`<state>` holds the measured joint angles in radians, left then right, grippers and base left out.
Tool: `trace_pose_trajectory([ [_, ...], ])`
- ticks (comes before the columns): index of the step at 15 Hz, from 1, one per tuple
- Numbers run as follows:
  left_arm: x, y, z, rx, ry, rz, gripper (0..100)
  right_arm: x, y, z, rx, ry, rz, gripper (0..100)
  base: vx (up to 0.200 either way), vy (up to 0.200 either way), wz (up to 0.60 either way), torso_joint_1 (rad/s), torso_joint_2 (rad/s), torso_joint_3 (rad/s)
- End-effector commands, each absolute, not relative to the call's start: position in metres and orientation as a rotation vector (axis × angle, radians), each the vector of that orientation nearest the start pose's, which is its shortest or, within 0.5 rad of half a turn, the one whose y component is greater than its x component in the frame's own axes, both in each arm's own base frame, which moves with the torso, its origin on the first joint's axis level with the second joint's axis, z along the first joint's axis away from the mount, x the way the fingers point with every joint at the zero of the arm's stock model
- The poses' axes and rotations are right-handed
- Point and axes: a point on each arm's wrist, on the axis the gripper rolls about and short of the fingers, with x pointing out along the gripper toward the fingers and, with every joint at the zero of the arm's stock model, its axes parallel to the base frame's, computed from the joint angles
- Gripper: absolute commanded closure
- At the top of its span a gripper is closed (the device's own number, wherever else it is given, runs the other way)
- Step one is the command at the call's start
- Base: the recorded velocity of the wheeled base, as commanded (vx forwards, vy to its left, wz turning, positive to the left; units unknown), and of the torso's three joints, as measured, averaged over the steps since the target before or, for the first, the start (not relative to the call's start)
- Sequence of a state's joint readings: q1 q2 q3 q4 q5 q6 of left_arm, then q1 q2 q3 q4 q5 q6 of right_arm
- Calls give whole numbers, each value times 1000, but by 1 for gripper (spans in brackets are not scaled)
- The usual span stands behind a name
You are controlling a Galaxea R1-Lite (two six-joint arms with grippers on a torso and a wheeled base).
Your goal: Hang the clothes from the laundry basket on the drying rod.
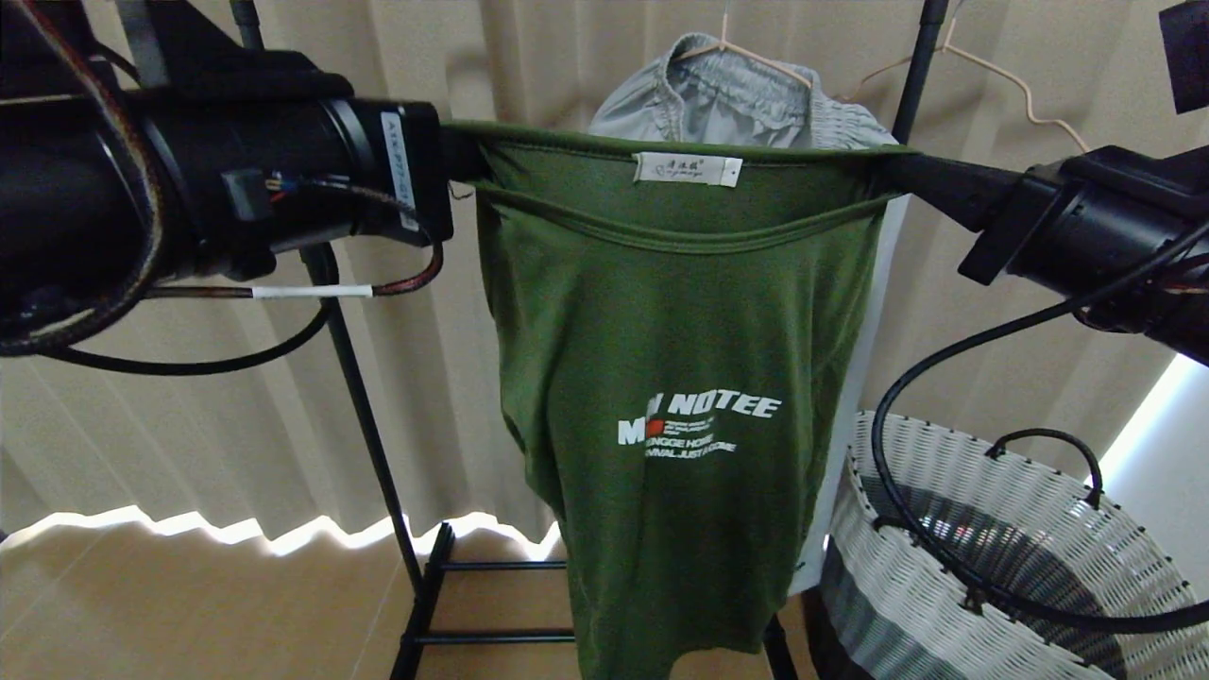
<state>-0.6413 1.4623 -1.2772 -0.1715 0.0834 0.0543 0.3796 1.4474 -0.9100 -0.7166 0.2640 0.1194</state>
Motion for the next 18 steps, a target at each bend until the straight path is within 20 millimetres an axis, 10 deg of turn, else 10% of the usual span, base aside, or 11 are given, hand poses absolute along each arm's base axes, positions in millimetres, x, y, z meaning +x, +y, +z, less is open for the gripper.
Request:
trace_pose_trajectory([
  [1,223,-163,339,59,4,-553,100,196,86,308,114,-129,733,100,0,0,0,0,0,0],
  [11,242,-169,346,32,-4,-534,100,176,83,309,79,-89,1023,100,0,0,0,0,0,0],
  [18,150,-114,355,65,171,-870,100,257,85,301,-35,-150,829,100,0,0,0,0,0,0],
])
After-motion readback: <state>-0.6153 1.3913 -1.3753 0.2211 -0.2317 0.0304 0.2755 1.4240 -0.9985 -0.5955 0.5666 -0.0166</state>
